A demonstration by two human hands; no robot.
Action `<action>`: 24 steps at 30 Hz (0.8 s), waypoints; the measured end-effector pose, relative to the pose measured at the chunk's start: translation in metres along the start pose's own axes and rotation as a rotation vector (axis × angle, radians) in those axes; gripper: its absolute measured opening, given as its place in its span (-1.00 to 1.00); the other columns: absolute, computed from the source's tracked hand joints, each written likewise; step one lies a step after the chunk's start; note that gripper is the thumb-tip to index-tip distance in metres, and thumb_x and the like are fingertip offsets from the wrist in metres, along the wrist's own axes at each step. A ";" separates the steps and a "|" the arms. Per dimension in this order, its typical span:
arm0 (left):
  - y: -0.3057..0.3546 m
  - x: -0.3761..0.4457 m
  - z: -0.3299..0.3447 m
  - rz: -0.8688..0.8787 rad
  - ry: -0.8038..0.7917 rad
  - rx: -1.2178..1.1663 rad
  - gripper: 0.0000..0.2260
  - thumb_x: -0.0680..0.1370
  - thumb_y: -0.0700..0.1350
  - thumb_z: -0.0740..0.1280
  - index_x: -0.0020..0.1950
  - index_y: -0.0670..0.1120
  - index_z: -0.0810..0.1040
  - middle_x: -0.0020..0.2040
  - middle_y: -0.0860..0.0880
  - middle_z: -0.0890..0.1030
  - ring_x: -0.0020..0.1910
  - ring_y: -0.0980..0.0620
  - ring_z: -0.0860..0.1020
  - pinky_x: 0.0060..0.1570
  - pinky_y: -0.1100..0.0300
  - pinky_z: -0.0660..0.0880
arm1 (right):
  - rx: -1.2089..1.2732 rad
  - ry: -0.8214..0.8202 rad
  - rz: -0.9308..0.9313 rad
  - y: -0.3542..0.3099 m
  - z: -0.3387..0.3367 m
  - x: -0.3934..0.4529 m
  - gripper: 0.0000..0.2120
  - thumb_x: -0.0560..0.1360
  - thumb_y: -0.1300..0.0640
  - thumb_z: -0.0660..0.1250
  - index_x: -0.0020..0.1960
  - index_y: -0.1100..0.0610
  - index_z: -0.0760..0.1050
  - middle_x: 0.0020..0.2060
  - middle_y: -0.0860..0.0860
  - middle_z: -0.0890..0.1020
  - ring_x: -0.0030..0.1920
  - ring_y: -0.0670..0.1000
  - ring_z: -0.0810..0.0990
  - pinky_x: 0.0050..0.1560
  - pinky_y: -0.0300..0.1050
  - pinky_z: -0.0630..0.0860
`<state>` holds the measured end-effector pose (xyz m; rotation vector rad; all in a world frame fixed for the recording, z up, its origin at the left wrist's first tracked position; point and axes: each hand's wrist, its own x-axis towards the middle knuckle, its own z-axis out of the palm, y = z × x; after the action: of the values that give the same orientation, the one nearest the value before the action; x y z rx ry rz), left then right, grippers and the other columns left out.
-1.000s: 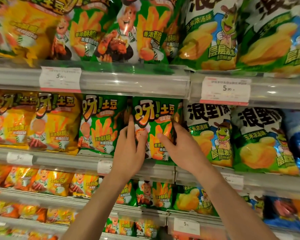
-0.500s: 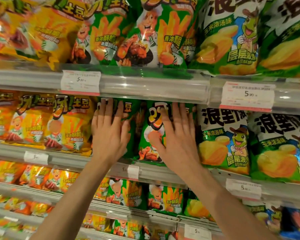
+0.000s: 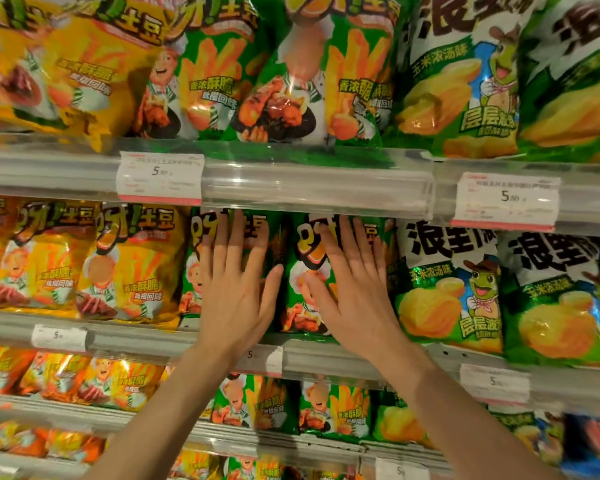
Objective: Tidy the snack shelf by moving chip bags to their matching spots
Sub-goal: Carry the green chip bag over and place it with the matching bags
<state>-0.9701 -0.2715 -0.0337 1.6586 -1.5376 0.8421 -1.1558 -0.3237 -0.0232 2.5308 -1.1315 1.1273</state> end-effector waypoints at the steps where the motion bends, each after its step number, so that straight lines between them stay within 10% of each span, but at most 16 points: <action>1: 0.009 0.001 -0.002 0.032 0.019 -0.055 -0.50 0.69 0.07 0.14 0.58 -0.14 0.36 0.61 -0.24 0.26 0.62 -0.27 0.19 0.54 -0.25 0.15 | 0.072 0.008 0.005 0.004 -0.005 -0.002 -0.39 0.69 -0.21 -0.07 0.67 0.02 0.02 0.67 0.02 -0.01 0.65 -0.03 -0.17 0.63 0.16 -0.15; 7: 0.072 0.012 0.004 0.111 0.033 -0.307 -0.59 0.68 0.00 0.16 0.46 -0.13 0.51 0.55 -0.18 0.38 0.59 -0.18 0.26 0.52 -0.24 0.20 | -0.038 0.205 0.222 0.059 -0.038 -0.032 -0.45 0.70 -0.07 0.01 0.62 0.15 0.16 0.63 0.15 0.16 0.64 0.11 0.02 0.61 0.22 0.02; 24: 0.097 0.011 0.033 0.085 -0.060 -0.089 -0.44 0.68 0.14 0.06 0.63 -0.08 0.26 0.65 -0.21 0.19 0.67 -0.19 0.05 0.62 -0.21 -0.02 | -0.357 0.024 0.340 0.091 -0.023 -0.059 -0.30 0.67 -0.23 0.00 0.66 0.16 0.03 0.65 0.24 -0.04 0.65 0.22 -0.12 0.61 0.27 -0.03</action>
<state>-1.0664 -0.3087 -0.0356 1.5774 -1.6724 0.7627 -1.2573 -0.3446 -0.0619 2.1015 -1.6349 0.9134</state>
